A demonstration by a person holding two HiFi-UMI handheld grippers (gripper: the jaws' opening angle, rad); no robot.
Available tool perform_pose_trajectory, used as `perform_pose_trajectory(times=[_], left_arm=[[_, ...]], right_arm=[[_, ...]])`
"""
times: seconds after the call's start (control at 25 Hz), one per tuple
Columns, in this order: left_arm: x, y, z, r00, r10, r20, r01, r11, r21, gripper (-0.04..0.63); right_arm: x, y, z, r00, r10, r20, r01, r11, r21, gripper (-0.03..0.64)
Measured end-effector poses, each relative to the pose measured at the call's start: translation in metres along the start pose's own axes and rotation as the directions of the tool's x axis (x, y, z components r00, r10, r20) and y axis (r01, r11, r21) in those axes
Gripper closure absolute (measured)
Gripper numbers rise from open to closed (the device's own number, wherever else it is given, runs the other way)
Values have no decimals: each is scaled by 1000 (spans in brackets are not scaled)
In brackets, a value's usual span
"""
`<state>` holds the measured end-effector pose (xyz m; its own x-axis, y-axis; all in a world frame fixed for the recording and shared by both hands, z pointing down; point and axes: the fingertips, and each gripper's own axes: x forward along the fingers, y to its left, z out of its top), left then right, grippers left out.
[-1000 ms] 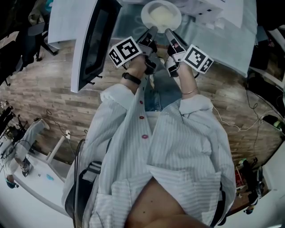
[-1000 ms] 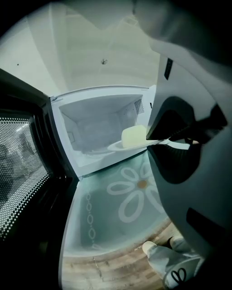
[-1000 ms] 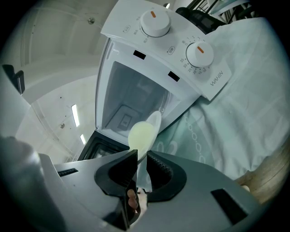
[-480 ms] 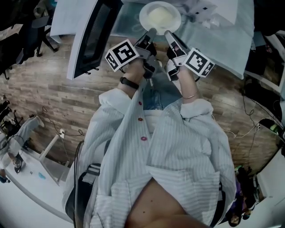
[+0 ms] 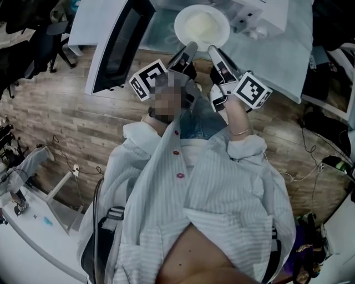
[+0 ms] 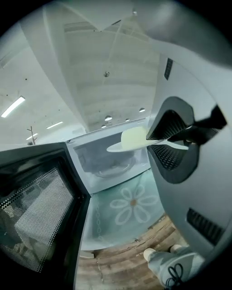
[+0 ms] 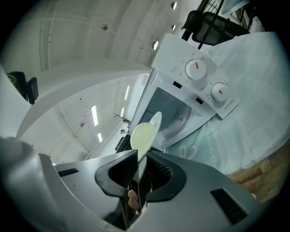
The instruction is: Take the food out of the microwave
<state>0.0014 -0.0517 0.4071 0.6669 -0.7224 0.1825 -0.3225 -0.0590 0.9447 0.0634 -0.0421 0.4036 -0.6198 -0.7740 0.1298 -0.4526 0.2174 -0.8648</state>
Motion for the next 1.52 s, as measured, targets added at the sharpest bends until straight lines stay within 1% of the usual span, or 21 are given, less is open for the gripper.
perform_pose_trajectory(times=[0.16,0.32,0.48,0.64,0.8,1.24,1.52], left_arm=[[-6,-13,-2,1000,-18,5,18,1000,-14,557],[-7,-25,-3,999,-35,-15,35,999,-16,557],[-5,-38,-5,997,-56,-48,55,998,-6,557],[-2,-50,0,993,-85,-81,86,996,4,557],[0,-57,7,990,-112,-90,113,994,3,557],[3,-71,17,980,-167,-110,166,986,-16,558],[7,-75,17,977,-174,-120,173,985,-22,558]], right_arm=[[-7,12,4,1000,28,10,-28,1000,-6,539],[-13,22,11,999,30,22,-29,1000,-11,540],[-21,28,19,999,19,51,-20,1000,9,543],[-21,34,28,997,23,76,-25,999,27,546],[-19,40,34,994,41,98,-45,998,36,551],[-17,50,44,984,61,165,-81,990,116,562],[-18,49,49,980,60,188,-90,984,153,566]])
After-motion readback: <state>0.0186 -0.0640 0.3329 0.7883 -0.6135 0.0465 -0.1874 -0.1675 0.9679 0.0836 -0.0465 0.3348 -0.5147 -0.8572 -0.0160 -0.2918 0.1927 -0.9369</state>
